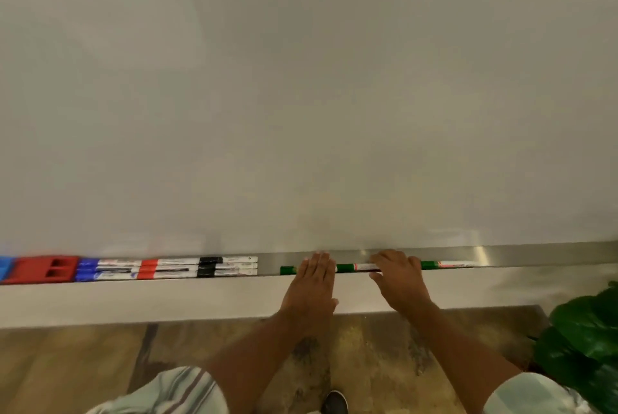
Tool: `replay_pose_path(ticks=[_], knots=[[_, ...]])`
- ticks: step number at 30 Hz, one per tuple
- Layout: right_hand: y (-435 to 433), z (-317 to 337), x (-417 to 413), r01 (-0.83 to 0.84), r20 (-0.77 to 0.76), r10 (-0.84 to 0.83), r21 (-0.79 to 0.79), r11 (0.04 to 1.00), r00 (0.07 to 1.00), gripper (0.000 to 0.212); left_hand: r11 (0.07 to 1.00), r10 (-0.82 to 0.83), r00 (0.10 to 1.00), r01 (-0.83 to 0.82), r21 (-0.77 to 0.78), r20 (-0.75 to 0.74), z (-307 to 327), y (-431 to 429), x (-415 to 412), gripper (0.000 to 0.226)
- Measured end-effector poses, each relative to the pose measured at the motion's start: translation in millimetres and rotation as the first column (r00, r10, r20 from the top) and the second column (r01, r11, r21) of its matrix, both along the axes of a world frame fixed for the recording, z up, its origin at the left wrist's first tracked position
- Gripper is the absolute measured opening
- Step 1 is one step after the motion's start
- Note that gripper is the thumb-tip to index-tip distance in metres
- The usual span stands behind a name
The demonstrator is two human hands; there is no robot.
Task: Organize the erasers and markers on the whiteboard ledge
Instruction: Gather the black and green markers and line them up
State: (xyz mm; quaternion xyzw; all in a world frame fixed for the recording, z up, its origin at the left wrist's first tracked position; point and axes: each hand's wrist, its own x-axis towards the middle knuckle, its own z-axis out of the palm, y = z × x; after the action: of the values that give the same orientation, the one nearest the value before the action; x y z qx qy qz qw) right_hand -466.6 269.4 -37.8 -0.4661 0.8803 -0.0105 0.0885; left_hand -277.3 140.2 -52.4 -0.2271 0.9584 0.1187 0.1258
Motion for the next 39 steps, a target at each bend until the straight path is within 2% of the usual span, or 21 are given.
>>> replay_pose_path(ticks=[10,13,17,23,27,29,30,32,34,35,37,39], knots=[[-11,-2,-16,-0.041,0.016,0.040,0.095,0.995,0.999,0.022,0.999,0.030,0.997,-0.027,-0.039,0.078,-15,-18,30,0.087],[-16,-1,-18,-0.062,0.044,0.058,0.088,0.994,0.997,0.014,0.997,0.044,0.996,-0.039,-0.065,0.081,-19,-27,45,0.086],[-22,-2,-15,-0.088,0.095,0.080,0.085,0.992,0.992,0.014,0.997,0.045,0.995,-0.039,-0.061,0.089,-23,-33,59,0.086],[-29,2,-5,-0.041,0.197,0.036,0.022,0.999,0.980,0.009,0.999,0.042,0.996,-0.041,-0.026,0.073,-18,-34,69,0.084],[-33,9,4,0.056,0.288,-0.020,-0.118,0.991,0.957,0.006,0.998,0.055,0.997,-0.055,0.008,-0.056,-6,-32,69,0.081],[-36,12,12,0.097,0.336,-0.035,-0.167,0.981,0.941,0.009,0.991,0.109,0.978,-0.093,0.094,-0.180,0,-29,69,0.078],[-38,13,17,0.113,0.360,-0.037,-0.192,0.975,0.932,0.011,0.973,0.190,0.948,-0.147,0.176,-0.256,3,-27,68,0.075],[-39,14,29,0.159,0.398,-0.051,-0.242,0.957,0.916,0.011,0.857,0.456,0.808,-0.286,0.428,-0.373,13,-21,62,0.063],[-41,14,40,0.198,0.419,-0.067,-0.277,0.940,0.906,0.005,0.634,0.725,0.580,-0.351,0.689,-0.372,22,-21,51,0.039],[-42,14,45,0.213,0.427,-0.070,-0.297,0.931,0.901,0.005,0.510,0.814,0.492,-0.351,0.785,-0.309,26,-22,44,0.036],[-45,15,57,0.242,0.459,-0.069,-0.331,0.912,0.886,0.005,0.278,0.894,0.427,-0.294,0.915,-0.135,29,-26,35,0.034],[-48,18,69,0.274,0.509,-0.055,-0.367,0.889,0.859,0.014,0.103,0.911,0.412,-0.186,0.977,-0.018,27,-28,29,0.026]])
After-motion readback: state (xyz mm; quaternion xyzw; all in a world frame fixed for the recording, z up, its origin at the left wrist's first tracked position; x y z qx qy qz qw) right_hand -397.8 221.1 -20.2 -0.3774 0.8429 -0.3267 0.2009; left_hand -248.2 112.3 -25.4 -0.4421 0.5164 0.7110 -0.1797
